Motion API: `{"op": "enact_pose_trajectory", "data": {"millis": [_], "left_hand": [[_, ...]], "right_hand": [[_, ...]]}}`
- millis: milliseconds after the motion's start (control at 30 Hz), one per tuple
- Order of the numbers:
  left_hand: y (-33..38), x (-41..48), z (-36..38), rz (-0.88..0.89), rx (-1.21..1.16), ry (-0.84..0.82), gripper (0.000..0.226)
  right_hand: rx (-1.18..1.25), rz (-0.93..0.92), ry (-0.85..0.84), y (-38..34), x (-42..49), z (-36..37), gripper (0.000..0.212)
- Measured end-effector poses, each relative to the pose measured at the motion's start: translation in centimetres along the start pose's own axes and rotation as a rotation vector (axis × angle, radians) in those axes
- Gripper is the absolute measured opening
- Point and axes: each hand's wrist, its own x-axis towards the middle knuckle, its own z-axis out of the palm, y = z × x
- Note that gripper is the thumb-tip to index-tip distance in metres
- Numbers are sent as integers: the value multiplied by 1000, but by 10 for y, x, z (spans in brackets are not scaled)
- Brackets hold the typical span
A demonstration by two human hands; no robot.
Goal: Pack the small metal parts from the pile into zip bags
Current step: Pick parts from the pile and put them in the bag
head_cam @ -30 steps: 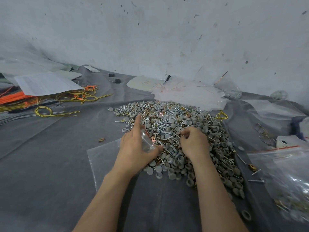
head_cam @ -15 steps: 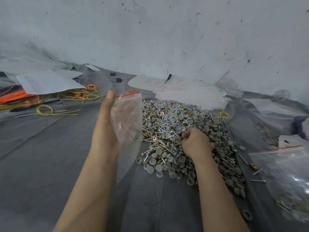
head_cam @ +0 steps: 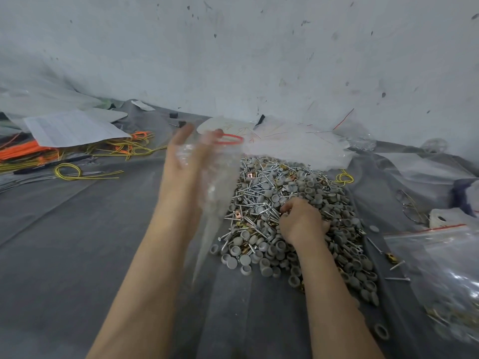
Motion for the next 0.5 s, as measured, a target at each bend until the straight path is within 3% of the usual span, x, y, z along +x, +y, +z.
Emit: {"op": "enact_pose_trajectory", "data": {"millis": [67,133,233,300,400,500], "left_hand": [[6,-2,9,141,397,-119,86],[8,-1,17,226,645,-216,96],[14,4,17,278,686,-177,92],[14,8,13,207,527,-100,85],[14,13,11,-81,22,18,76],[18,17,5,-233,-435,-27,64]], "right_hand": [[0,-3,-6,-1,0,0,24],[11,-17,7,0,0,1,23],[27,-20,11,0,0,2,24],[29,-6,6,-1,0,2,23],[32,13,-6,-2,0,2,23],[42,10,-5,-2,-1,1,20]]}}
